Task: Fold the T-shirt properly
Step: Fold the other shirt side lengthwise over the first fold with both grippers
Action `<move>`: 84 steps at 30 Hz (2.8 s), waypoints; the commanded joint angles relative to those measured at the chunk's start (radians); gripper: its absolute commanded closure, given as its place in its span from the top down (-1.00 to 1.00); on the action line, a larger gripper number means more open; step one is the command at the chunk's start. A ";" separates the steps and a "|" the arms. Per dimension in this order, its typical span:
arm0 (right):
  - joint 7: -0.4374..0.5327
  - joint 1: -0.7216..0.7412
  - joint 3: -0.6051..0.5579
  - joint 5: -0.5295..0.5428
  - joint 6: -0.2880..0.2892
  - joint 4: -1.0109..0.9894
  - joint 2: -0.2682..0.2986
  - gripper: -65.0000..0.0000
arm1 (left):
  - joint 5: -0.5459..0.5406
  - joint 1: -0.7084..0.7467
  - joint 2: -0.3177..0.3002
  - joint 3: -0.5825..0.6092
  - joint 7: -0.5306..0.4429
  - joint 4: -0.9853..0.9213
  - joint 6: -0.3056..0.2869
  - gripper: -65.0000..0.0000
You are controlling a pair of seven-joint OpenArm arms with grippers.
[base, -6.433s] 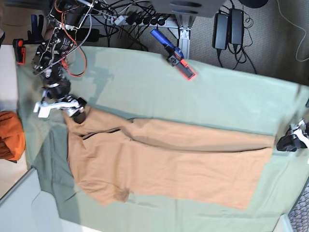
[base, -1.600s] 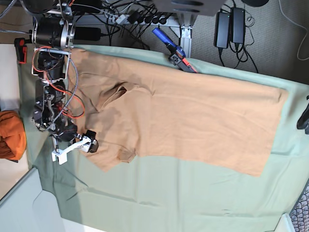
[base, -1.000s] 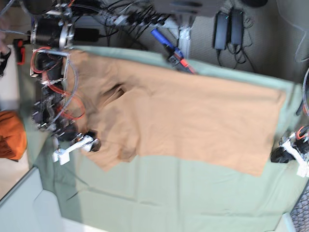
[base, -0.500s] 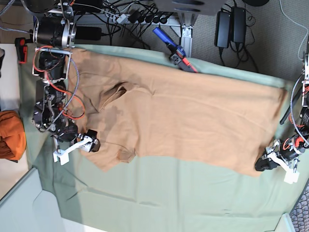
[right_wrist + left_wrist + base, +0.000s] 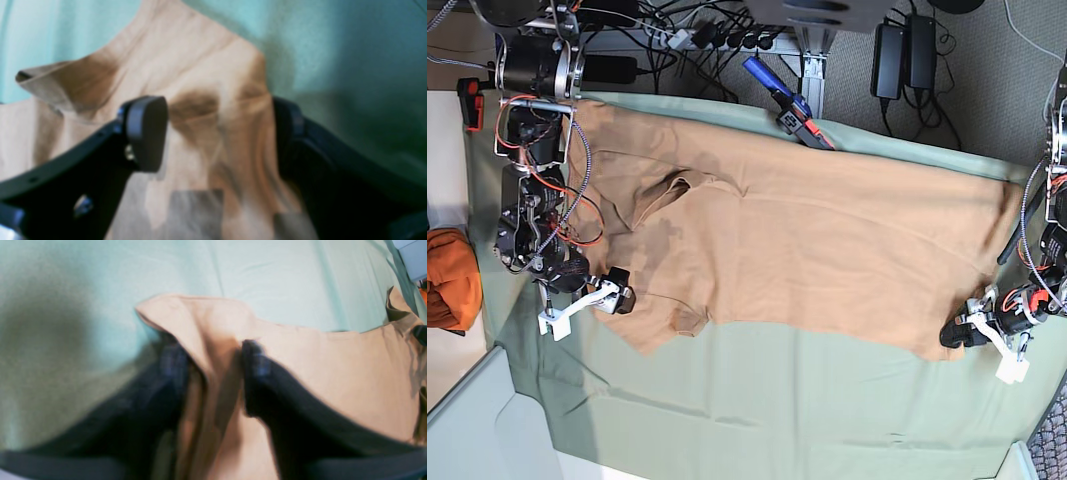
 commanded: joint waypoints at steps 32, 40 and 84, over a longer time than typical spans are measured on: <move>-0.039 -0.244 0.020 0.003 0.109 0.406 0.106 -1.00 | -0.224 0.169 -0.179 -0.003 0.143 0.328 -0.006 -1.00; -0.037 -0.361 0.125 0.016 0.109 0.475 0.116 -1.00 | -0.248 0.246 -0.208 -0.003 0.176 0.373 -0.006 -1.00; 0.046 -0.193 0.094 -0.071 0.111 0.302 0.032 0.37 | -0.247 0.330 -0.209 -0.008 0.180 0.472 -0.006 -1.00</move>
